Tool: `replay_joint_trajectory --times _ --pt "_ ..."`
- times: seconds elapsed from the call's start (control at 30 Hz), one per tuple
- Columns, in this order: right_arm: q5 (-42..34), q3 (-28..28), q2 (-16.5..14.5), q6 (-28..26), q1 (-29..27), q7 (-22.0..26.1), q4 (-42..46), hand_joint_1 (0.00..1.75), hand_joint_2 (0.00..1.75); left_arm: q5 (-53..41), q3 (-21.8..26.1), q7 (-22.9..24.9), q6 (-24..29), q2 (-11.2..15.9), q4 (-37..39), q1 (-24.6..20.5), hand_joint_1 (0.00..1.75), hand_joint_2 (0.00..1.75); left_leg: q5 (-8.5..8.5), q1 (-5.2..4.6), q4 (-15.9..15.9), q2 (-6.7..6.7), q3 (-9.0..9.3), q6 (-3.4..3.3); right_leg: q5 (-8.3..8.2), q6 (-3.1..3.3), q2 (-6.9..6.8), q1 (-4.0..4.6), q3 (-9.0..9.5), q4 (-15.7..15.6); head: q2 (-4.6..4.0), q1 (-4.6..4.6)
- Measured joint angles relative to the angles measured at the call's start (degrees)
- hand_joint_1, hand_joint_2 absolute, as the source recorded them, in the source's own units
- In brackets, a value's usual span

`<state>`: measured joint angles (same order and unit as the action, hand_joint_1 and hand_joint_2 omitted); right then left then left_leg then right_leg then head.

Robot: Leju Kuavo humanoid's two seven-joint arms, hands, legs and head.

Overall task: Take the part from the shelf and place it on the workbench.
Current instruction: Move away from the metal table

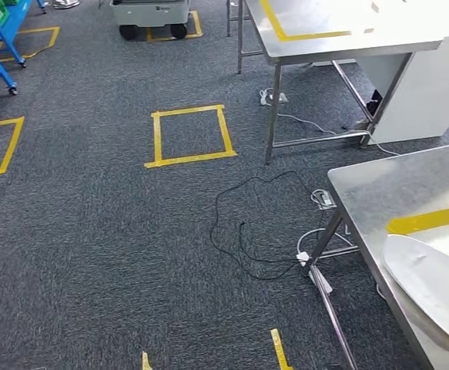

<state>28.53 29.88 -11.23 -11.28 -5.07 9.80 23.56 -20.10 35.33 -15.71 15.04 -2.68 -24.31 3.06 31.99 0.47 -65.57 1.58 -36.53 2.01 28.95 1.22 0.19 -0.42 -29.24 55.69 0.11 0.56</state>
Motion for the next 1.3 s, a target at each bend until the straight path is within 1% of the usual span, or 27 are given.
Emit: replay_joint_trajectory --times 0.07,0.1,0.13,0.17,0.23,0.3,0.37,0.4,0.43,0.5,0.53,0.57,0.6,0.63,0.67,0.73,0.8,0.87,0.9,0.97,1.03,1.07,1.1,1.13,1.17,1.23,1.3 --pt "0.0 0.1 0.0 0.0 -0.1 0.0 -0.1 0.0 0.0 0.0 0.0 0.0 0.0 0.0 0.1 -0.2 0.0 0.0 2.53 0.24 -6.8 -0.95 -3.33 0.44 0.18 0.17 -1.84 0.18 0.02 0.0 0.0 0.01" --pt "0.0 0.1 0.0 0.0 0.0 0.0 -0.1 0.0 0.0 0.0 0.1 0.0 0.0 -0.1 0.3 -0.1 0.0 0.0 2.12 0.37 -7.4 -1.12 -3.59 0.58 0.27 0.16 -2.63 0.23 0.06 0.0 0.0 0.02" --pt "0.0 0.1 0.0 0.0 0.0 0.0 -0.1 0.0 0.0 0.0 0.2 0.0 0.0 -0.1 0.4 0.0 0.0 0.0 0.63 0.45 -5.6 -1.35 -2.58 0.66 0.38 0.08 -3.35 0.25 0.17 0.0 0.0 0.02" --pt "0.0 0.1 0.0 0.0 0.0 0.0 -0.1 0.0 0.0 0.0 0.4 0.1 0.0 -0.1 0.6 0.0 0.0 0.0 -1.45 0.5 -1.8 -1.96 -0.52 0.65 0.52 -0.06 -4.01 0.26 0.36 0.1 0.0 0.03" --pt "0.0 0.1 0.0 0.1 0.0 0.0 -0.1 0.0 0.0 0.0 0.7 0.1 0.0 -0.2 1.1 -0.2 0.0 0.0 -4.26 0.3 6.1 -4.45 3.77 0.41 0.9 -0.5 -5.12 0.45 0.75 0.2 0.0 0.05" --pt "0.0 0.1 0.0 0.1 0.0 0.0 -0.1 0.0 0.0 0.0 0.9 0.1 0.1 -0.4 1.4 -0.4 0.0 0.0 -4.6 0.03 9.1 -6.21 5.4 0.19 1.13 -0.79 -5.59 0.68 0.9 0.3 0.0 0.08" --pt "0.0 0.2 0.0 0.1 0.0 0.0 -0.1 0.0 0.0 0.0 0.9 0.1 0.1 -0.4 1.4 -0.4 0.0 0.0 -4.6 -0.04 9.1 -6.15 5.43 0.11 1.2 -0.83 -5.61 0.76 0.87 0.3 0.0 0.1" --pt "0.0 0.2 0.0 0.2 0.1 0.0 -0.1 0.0 0.0 0.0 1.0 0.1 0.1 -0.6 1.7 -0.3 0.0 0.0 -4.67 -0.1 9.1 -5.45 5.37 -0.34 1.3 -1.12 -6.09 0.74 1.09 0.3 0.0 0.05" --pt "0.1 0.2 0.0 0.4 0.1 -0.1 -0.1 0.0 0.0 -0.4 1.3 0.0 0.1 -0.9 2.0 -0.4 0.0 0.0 -4.86 -0.05 9.3 -4.41 5.37 -1.04 2.5 -1.58 -5.15 0.6 0.57 1.8 0.0 -0.11" --pt "0.3 0.3 0.0 0.9 -0.1 -0.6 0.0 0.0 0.0 -1.4 1.8 -0.2 -0.1 -1.8 2.8 -0.5 0.0 0.0 -5.23 0.02 9.6 -1.84 5.28 -2.48 6.52 -2.51 -2.63 0.27 -2.34 8.6 0.0 -0.47" --pt "0.4 0.4 0.0 1.1 -0.3 -0.9 0.0 0.0 0.0 -2.0 2.0 -0.3 -0.3 -2.2 3.0 -0.6 0.0 0.0 -5.35 0.09 9.7 -0.96 5.29 -2.77 8.87 -2.69 -0.82 0.15 -4.79 13.5 0.0 -0.59" --pt "0.5 0.5 0.0 1.2 -0.4 -1.1 0.1 0.0 0.0 -2.4 2.0 -0.3 -0.4 -2.5 3.1 -0.7 0.0 0.0 -5.35 0.04 9.7 -0.24 5.27 -2.81 9.89 -2.69 -0.42 0.15 -6.68 16.9 0.0 -0.59" --pt "0.6 0.6 0.0 1.3 -0.6 -1.2 0.2 0.0 0.0 -2.9 2.1 -0.4 -0.4 -2.8 3.2 -0.7 0.0 0.0 -5.35 0.01 9.7 0.48 5.29 -2.81 9.75 -2.64 -0.27 0.15 -7.74 18.4 0.0 -0.59" --pt "0.8 0.7 0.0 1.5 -0.7 -1.4 0.3 0.0 0.0 -3.6 2.1 -0.3 -0.4 -3.1 3.5 -0.7 0.0 0.0 -5.34 0.0 9.6 1.23 5.36 -2.79 8.45 -2.58 -0.19 0.13 -7.76 17.6 0.0 -0.59" --pt "1.1 0.8 0.0 1.6 -0.8 -1.6 0.5 0.0 0.0 -4.6 2.1 -0.3 -0.1 -3.5 3.7 -0.8 0.0 0.0 -5.3 0.01 9.6 1.99 5.48 -2.74 6.13 -2.51 0.11 0.06 -6.66 14.6 0.0 -0.59" --pt "1.6 1.0 0.0 1.8 -0.8 -1.8 0.8 0.0 0.0 -7.0 1.8 0.0 1.0 -4.3 4.3 -1.0 0.0 0.0 -5.15 -0.03 9.4 3.43 5.58 -2.43 1.86 -2.46 2.5 -0.33 -3.1 6.1 0.0 -0.61" --pt "2.1 1.2 -0.1 1.9 -0.8 -1.9 1.0 0.0 0.0 -10.6 0.8 0.2 2.2 -5.0 4.9 -1.4 0.0 0.0 -5.13 -0.1 9.2 4.69 5.27 -1.86 0.56 -2.32 4.39 -0.57 -1.06 1.7 0.0 -0.62" --pt "2.5 1.2 -0.1 2.0 -0.7 -1.6 1.0 0.0 0.0 -15.1 -1.3 0.0 2.8 -5.5 5.8 -1.6 0.0 0.0 -5.38 0.07 9.2 5.85 4.85 -1.14 0.6 -1.78 3.67 -0.44 -0.75 1.4 0.0 -0.62" --pt "2.7 1.3 -0.1 2.1 -0.6 -1.4 1.0 0.0 0.0 -16.9 -2.5 0.0 3.0 -5.7 6.4 -1.7 0.0 0.0 -5.21 0.13 9.0 5.52 4.65 -0.86 0.46 -1.42 3.06 -0.42 -0.62 1.3 0.0 -0.61" --pt "2.8 1.5 -0.1 2.1 -0.4 -0.7 1.0 0.0 0.0 -18.4 -4.4 0.6 3.4 -5.9 7.5 -2.2 0.0 0.0 -3.1 0.04 5.9 2.75 3.18 -0.44 0.24 -0.73 1.65 -0.46 -0.54 1.1 0.0 -0.34" --pt "2.8 1.7 -0.1 2.0 -0.4 -0.2 0.9 0.0 0.0 -18.6 -5.6 1.3 3.5 -6.1 8.3 -2.8 0.0 0.0 0.85 0.02 -1.7 -0.3 -0.35 -0.19 0.34 -0.3 -0.03 -0.22 -0.54 1.1 0.0 -0.09" --pt "2.9 1.8 -0.1 2.0 -0.5 -0.1 0.8 0.0 0.0 -18.5 -5.9 1.5 3.5 -6.1 8.5 -2.9 0.0 0.0 2.25 0.07 -5.2 -0.79 -2.05 -0.12 0.42 -0.19 -0.86 -0.08 -0.53 1.1 0.0 -0.08" --pt "2.9 1.9 0.0 2.0 -0.6 0.0 0.8 0.0 0.0 -18.4 -6.1 1.6 3.4 -6.1 8.7 -2.9 0.0 0.0 2.66 0.09 -7.4 -1.01 -3.03 -0.11 0.5 -0.1 -1.64 0.04 -0.51 1.1 0.0 -0.08" --pt "3.0 2.0 0.0 2.0 -0.7 0.1 0.8 0.0 0.0 -18.3 -6.3 1.7 3.3 -6.0 8.8 -2.7 0.0 0.0 1.87 0.08 -7.2 -1.12 -2.88 -0.19 0.58 -0.07 -2.25 0.13 -0.45 1.1 0.0 -0.07" --pt "3.2 2.1 0.0 2.1 -0.7 0.1 0.8 0.0 0.0 -18.2 -6.4 1.8 3.3 -6.0 8.8 -2.5 0.0 0.0 0.18 0.04 -4.9 -1.3 -1.68 -0.37 0.67 -0.09 -2.81 0.22 -0.32 1.1 0.0 -0.06" --pt "3.4 2.2 0.0 2.3 -0.7 0.0 0.8 0.0 0.0 -18.2 -6.6 1.8 3.2 -5.8 8.9 -2.4 0.0 0.0 -3.49 -0.37 2.7 -2.94 2.36 -1.05 0.99 -0.31 -3.81 0.46 0.02 1.1 0.0 -0.06" --pt "3.6 2.4 0.0 2.6 -0.7 -0.1 0.8 0.0 0.0 -18.2 -6.8 1.8 3.2 -5.8 8.9 -2.6 0.0 0.0 -4.77 -0.91 7.8 -4.61 4.87 -1.7 1.39 -0.75 -4.79 0.73 0.25 1.3 0.0 -0.1"
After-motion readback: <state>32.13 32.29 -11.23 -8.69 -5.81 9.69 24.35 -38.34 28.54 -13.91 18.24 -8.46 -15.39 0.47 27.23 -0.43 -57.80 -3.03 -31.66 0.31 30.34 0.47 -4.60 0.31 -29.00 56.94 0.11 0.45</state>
